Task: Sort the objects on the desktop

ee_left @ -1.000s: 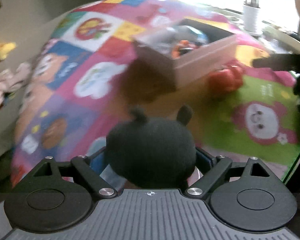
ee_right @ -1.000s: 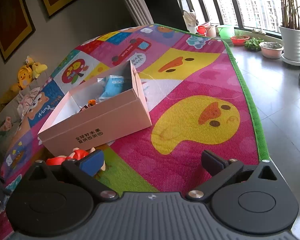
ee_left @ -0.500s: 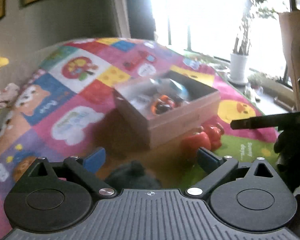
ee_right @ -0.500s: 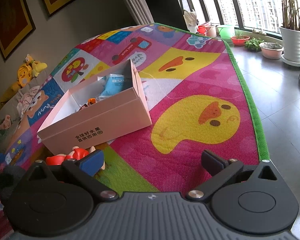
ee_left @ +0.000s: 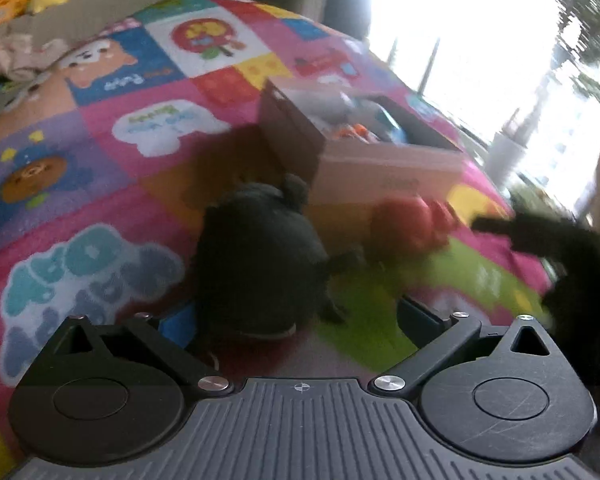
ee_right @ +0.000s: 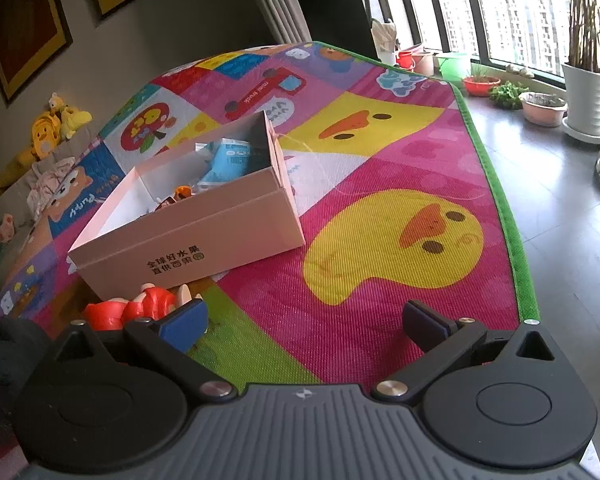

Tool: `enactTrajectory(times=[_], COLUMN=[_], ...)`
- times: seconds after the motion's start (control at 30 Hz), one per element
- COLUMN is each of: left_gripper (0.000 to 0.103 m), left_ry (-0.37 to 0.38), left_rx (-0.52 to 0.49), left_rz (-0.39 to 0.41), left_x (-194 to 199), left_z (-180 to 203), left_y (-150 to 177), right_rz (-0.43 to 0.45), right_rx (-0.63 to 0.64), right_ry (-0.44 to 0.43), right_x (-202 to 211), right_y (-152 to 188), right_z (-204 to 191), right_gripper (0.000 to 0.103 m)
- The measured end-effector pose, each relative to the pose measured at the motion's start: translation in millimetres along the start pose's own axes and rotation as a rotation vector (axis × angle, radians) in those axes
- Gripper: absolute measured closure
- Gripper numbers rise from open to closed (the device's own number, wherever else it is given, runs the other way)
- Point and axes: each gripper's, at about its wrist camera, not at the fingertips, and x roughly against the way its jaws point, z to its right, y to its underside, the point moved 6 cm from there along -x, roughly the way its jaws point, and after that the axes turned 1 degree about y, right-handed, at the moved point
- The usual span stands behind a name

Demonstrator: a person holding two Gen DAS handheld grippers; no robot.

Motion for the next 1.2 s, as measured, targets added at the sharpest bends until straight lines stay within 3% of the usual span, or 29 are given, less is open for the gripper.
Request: enactTrajectory(times=[0.1, 0.23, 0.3, 0.4, 0.57, 0.63, 0.7, 0.77, 0.93, 1.2], left_gripper=[0.000, 0.003, 0.027, 0.028, 0.027, 0.021, 0.008, 0.007, 0.003, 0.005], left_ry=[0.007, -0.081, -0.083, -0.062, -0.151, -0.153, -0.133, -0.107, -0.053, -0.142], left_rx=[0.058, 0.008, -0.011, -0.016, -0.073, -0.042, -0.001, 0.019, 0.014, 0.040], left_rz=[0.018, 0.066, 0.059, 0.058, 0.088, 0.093, 0.096, 0.098, 0.086, 0.085], left_x=[-13.9, -24.7, -23.6, -14.1, 10.0, 17.2, 22.5, 25.9, 24.6, 8.9], left_z=[-3.6, -6.2, -7.8, -14.5, -28.6, -39.2, -46.2, -47.2, -36.8, -37.8], left_y=[-11.5, -16.7, -14.2, -8.8, 2.8, 6.2, 8.3, 10.3, 17.0, 11.6], right_rz=[0.020, 0.012, -0.009, -0.045, -0.082, -0.079, -0.101, -0.134, -0.108, -0.113], right_rx=[0.060, 0.182, 0.216, 0.265, 0.332, 0.358, 0.383, 0.381, 0.402, 0.405], right_ry=[-0.001, -0.053, -0.103, -0.155, -0.134, -0.109, -0.085, -0.072, -0.071, -0.150], right_x=[4.7, 8.6, 7.7, 0.4, -17.9, -26.2, -36.4, -44.1, -39.3, 1.2], right_y=[-0.5, 4.3, 7.3, 11.4, 17.0, 16.6, 17.3, 18.9, 17.9, 20.1], right_z=[-9.7, -41.6, -61.0, -90.6, -121.9, -129.1, -134.3, -134.6, -131.5, -116.7], right_gripper=[0.000, 0.000, 0.000, 0.000, 0.000, 0.000, 0.000, 0.000, 0.008, 0.008])
